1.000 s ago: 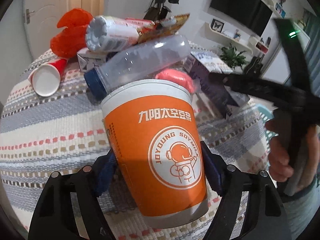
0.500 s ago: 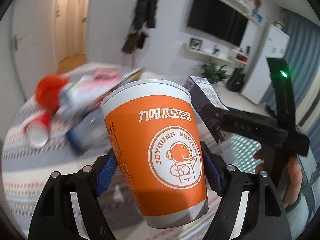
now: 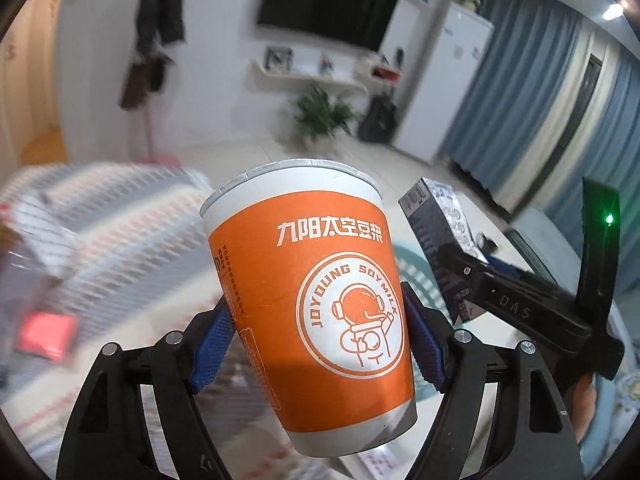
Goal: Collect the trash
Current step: 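Carry the orange cup and milk carton to the blue basket and release both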
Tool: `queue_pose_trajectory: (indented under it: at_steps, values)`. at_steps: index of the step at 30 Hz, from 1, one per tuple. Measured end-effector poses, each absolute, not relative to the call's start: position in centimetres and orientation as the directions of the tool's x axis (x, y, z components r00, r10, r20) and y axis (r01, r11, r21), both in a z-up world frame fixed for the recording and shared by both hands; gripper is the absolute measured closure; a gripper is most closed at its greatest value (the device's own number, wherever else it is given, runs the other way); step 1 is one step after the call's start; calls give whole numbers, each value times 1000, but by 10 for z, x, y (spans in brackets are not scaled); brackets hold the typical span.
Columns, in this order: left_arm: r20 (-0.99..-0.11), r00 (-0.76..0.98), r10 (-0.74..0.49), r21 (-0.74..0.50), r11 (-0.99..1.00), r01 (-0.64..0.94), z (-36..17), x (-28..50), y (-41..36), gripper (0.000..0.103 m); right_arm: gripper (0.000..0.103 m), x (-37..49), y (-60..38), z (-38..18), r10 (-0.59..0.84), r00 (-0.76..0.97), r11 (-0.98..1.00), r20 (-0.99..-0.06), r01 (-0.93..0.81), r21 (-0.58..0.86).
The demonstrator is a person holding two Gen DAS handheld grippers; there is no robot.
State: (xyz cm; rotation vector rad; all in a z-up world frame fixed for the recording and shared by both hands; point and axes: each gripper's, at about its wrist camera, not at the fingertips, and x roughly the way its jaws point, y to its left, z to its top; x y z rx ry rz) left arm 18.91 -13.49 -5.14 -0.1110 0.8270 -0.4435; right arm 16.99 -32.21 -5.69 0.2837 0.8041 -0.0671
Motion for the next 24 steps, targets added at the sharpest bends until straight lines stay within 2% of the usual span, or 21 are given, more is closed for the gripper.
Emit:
queue_pose_trajectory:
  at_steps: [7,11,16,24]
  values:
    - [-773,440,-457,-314,878,361,-108,221,-178,27,46,166,-362,-126,44,556,923,-830,295,246]
    - [-797,401,-451,-318,879,355,-125,228,-182,27,45,169,-369,-149,69,514,912,-855,315,263]
    - [-791,408,-455,-332,880,339,-128,215,-171,21,45,165,-367,-145,72,517,907,-853,322,271]
    - [-761,445,-473,-354,876,327,-111,197,-146,20,45,162,-358,-130,85,542,917,-836,285,278]
